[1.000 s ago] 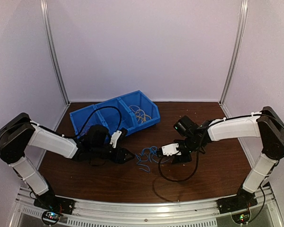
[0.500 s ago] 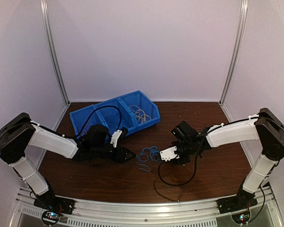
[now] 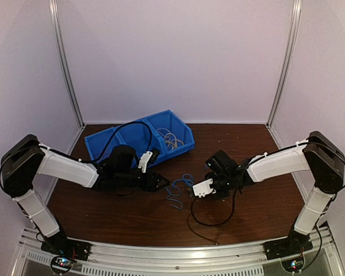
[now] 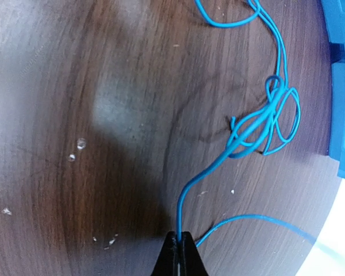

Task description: Untangle the cables

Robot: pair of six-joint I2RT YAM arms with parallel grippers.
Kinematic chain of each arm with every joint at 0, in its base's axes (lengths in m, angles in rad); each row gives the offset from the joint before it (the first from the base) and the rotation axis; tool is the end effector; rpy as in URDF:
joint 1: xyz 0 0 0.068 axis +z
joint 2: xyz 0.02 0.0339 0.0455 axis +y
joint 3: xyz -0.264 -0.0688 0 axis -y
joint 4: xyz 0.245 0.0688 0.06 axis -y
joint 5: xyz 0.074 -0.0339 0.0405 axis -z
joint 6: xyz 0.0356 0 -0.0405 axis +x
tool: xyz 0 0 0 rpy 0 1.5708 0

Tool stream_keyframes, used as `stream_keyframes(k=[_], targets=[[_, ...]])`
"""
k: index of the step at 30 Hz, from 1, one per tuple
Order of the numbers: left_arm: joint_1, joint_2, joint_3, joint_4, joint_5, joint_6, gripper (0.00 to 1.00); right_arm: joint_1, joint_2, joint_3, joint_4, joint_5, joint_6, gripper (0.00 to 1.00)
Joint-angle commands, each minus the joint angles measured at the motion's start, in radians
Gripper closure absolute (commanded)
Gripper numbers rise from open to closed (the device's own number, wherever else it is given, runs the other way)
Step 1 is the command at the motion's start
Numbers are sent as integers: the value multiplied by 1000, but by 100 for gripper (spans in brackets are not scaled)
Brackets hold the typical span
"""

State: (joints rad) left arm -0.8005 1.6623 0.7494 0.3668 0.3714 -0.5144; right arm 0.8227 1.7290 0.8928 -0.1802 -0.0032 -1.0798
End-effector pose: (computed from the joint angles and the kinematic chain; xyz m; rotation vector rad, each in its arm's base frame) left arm 0.2226 -0.2480 0.1636 0.5668 2.2353 -1.1292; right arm 0.2231 0.2405 0.1394 -2.1092 1.5029 -0.0904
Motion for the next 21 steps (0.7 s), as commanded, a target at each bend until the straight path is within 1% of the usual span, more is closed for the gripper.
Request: stream_keyframes(k=[1, 6, 10, 14, 17, 21], targets=[[-5, -33, 22, -22, -6, 43, 40, 10, -52, 49, -39, -63, 78, 100], [-5, -91, 35, -53, -58, 116, 39, 6, -146, 170, -201, -228, 216, 100], [-5, -155, 28, -32, -85, 151, 39, -7, -210, 263, -250, -345, 343, 100], [-25, -214, 6, 34, -66, 190, 39, -43, -213, 386, -314, -487, 441, 100], [-39, -238, 10, 49, -60, 214, 39, -75, -209, 460, -360, -600, 502, 100], [-50, -261, -11, 136, -45, 218, 39, -88, -203, 547, -414, -667, 535, 100]])
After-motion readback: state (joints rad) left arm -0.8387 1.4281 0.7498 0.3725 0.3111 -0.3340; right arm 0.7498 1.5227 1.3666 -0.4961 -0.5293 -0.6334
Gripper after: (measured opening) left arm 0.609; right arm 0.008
